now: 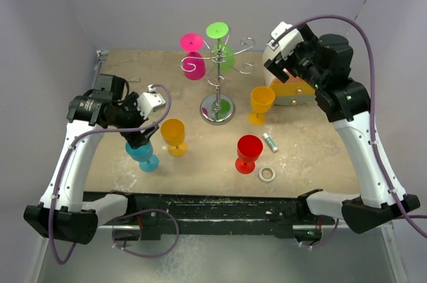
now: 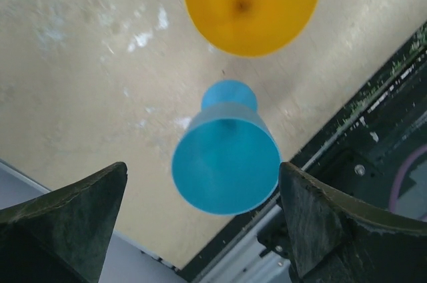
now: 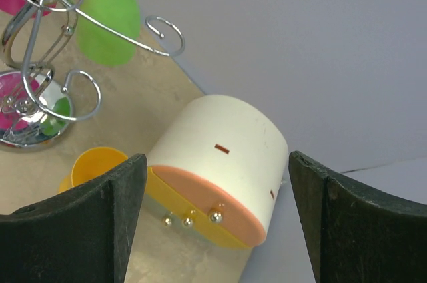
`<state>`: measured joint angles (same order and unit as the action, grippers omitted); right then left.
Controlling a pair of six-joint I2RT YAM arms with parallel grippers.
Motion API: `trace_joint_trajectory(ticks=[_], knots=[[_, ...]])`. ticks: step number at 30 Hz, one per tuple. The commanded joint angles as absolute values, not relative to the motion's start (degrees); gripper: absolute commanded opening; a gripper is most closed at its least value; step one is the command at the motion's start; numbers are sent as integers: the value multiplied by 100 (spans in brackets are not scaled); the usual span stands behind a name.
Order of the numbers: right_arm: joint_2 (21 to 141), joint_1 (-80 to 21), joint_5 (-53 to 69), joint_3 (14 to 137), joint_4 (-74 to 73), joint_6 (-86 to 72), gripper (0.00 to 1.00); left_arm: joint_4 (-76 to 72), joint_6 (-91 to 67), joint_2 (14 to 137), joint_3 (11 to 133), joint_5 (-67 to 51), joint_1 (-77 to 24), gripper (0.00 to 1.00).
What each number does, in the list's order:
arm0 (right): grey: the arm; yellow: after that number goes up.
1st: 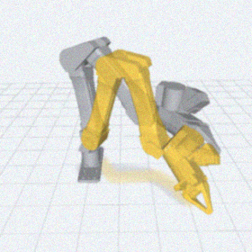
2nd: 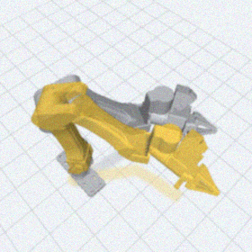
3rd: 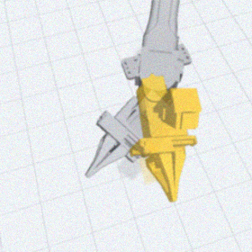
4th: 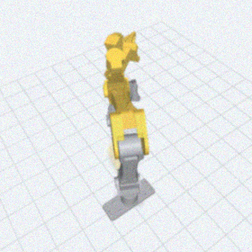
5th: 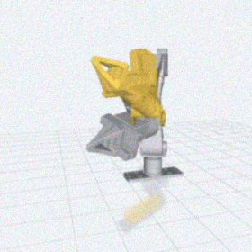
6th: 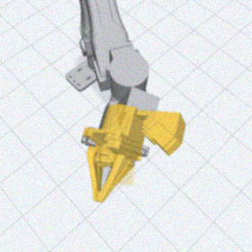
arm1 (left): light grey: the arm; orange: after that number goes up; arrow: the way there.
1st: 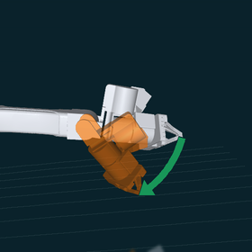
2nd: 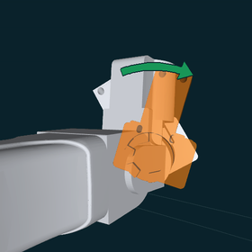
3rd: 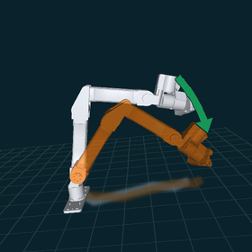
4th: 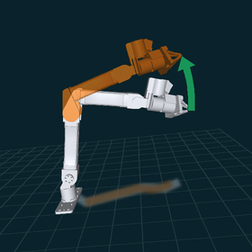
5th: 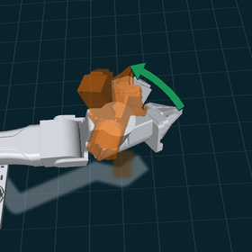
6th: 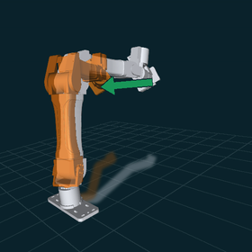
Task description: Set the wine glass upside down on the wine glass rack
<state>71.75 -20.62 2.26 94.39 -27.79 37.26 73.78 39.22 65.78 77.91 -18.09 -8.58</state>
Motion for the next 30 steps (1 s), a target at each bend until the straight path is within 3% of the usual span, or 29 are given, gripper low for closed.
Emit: trace_joint_trajectory(ticks=[1,5,12,30], knots=[[7049,-1880,637,9479,-3136,3384,88,7774,4267,6640,7449,-1531,-809,94],[7085,-1847,666,9466,-3121,3379,87,7742,4282,6868,7245,-1327,-809,83],[7188,-1794,848,9486,-3152,3289,85,7356,4295,7075,7006,-1056,-800,72],[7362,-1640,1162,9574,-3278,3320,85,7184,4532,7401,6912,-580,-703,22]])
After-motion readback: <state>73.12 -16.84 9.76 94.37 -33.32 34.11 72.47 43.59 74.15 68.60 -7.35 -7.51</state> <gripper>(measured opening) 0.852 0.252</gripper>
